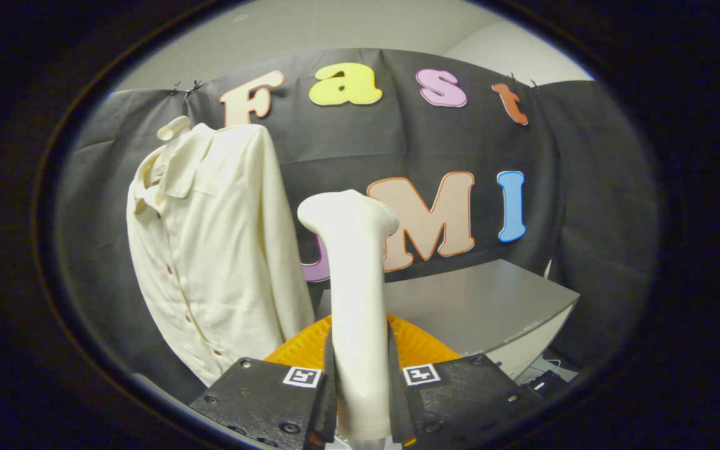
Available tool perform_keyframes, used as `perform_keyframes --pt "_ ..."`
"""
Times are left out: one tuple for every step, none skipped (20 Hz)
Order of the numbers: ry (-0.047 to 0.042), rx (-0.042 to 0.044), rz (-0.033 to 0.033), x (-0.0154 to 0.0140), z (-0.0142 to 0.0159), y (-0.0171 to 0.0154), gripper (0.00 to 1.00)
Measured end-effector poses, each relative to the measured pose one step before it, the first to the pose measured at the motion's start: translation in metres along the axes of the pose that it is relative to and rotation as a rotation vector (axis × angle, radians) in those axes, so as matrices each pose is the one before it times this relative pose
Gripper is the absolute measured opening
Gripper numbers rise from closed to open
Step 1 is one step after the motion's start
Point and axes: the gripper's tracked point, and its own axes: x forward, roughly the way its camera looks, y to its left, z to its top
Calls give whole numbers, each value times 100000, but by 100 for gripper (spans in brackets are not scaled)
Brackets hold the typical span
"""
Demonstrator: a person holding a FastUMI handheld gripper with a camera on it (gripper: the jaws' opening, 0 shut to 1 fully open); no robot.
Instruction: Iron the clothes twice with a garment steamer, once on the left side and once on the right side.
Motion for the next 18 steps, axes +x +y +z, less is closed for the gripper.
perform_keyframes --pt "-1994 550 -728 -1493 26 2106 33" --pt "-1128 -499 -495 -1404 -160 2164 33" --pt "-1186 -774 -461 -1225 -249 2060 33" --pt "35 -613 -422 -1281 -374 2021 33" --pt "-1074 306 -224 -1127 -280 2030 33" --pt "-325 498 1027 -879 -297 2262 33" --pt "587 -969 1697 -673 -383 2350 33" --pt "695 -1459 1372 -552 -467 2111 33" --pt "690 -953 1137 -516 -261 2012 33" --pt "-948 50 1380 -220 52 1744 33" --pt "235 571 1292 -161 -247 1729 33" --pt "594 688 1209 -53 -97 1544 33" --pt "483 -29 930 -64 -139 1386 33" --pt "38 -1433 313 -7 5 1092 33" --pt "-633 -1470 137 144 178 977 33" --pt "-675 -168 539 308 60 506 33" --pt "-66 339 1174 297 -1 976 33" --pt "23 139 1069 296 -78 1029 33"
